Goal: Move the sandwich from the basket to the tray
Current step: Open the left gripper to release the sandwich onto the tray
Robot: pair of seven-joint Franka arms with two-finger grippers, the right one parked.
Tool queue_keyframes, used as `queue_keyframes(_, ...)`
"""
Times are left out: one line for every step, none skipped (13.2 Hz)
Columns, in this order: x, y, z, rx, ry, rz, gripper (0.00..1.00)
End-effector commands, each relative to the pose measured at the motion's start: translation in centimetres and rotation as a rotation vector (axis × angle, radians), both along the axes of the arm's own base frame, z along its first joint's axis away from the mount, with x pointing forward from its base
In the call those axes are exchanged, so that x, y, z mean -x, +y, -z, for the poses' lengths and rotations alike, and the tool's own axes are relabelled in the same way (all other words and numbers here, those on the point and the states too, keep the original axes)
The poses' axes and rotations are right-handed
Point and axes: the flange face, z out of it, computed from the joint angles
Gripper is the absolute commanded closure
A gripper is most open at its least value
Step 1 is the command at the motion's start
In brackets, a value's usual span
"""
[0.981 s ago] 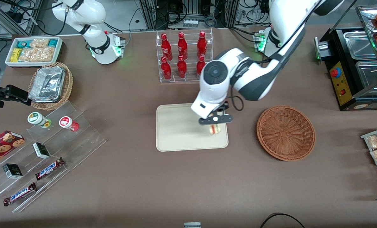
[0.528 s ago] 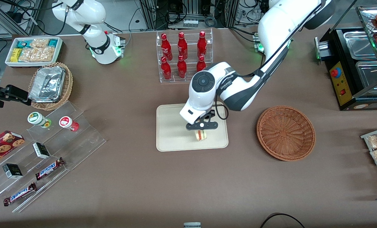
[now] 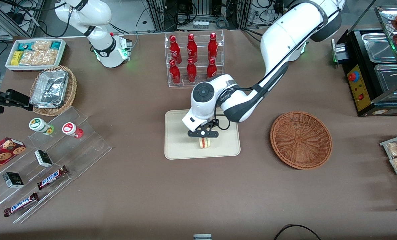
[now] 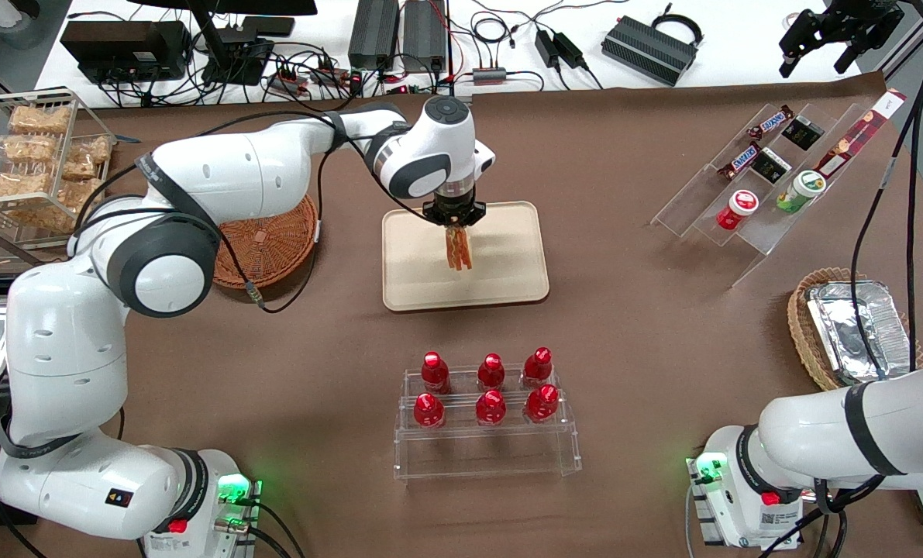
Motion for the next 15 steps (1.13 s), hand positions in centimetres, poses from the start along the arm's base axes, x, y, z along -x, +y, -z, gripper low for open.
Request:
queue_keyframes(-0.2, -0.6, 0.7, -0.002, -0.009, 0.042, 1.00)
queue_keyframes(0.0, -0.7, 0.9, -0.004, -0.006, 0.044, 1.00)
queue_keyframes(0.1, -0.7, 1.5, -0.008, 0.002, 0.047, 1.00)
queue_keyframes(0.3, -0.9, 1.5, -0.005, 0.002, 0.047, 1.00)
queue_keyframes(0.2, -0.9, 1.6, -0.006, 0.004, 0.046, 0.67)
queue_keyframes(0.2, -0.9, 1.5, -0.006, 0.002, 0.046, 0.27)
queue_keyframes(0.2, -0.9, 1.5, -0.006, 0.002, 0.046, 0.18)
queue_keyframes(0.0, -0.8, 1.2, -0.003, -0.001, 0.045, 0.06)
queue_keyframes(-0.2, -0.7, 0.8, -0.001, -0.006, 0.035, 0.01)
queue_keyframes(-0.5, -0.4, 0.2, -0.003, -0.013, 0.031, 0.01)
queue_keyframes(-0.9, -0.2, -1.3, 0.000, -0.032, 0.026, 0.01)
queue_keyframes(-1.1, -0.1, -2.9, 0.008, -0.052, 0.019, 0.01)
queue_keyframes(-2.3, 1.2, -4.6, 0.015, -0.068, -0.008, 0.01)
queue_keyframes(-2.7, 1.9, -6.1, 0.009, -0.077, -0.020, 0.01)
queue_keyframes(-3.1, 2.8, -7.8, -0.005, -0.081, -0.037, 0.01)
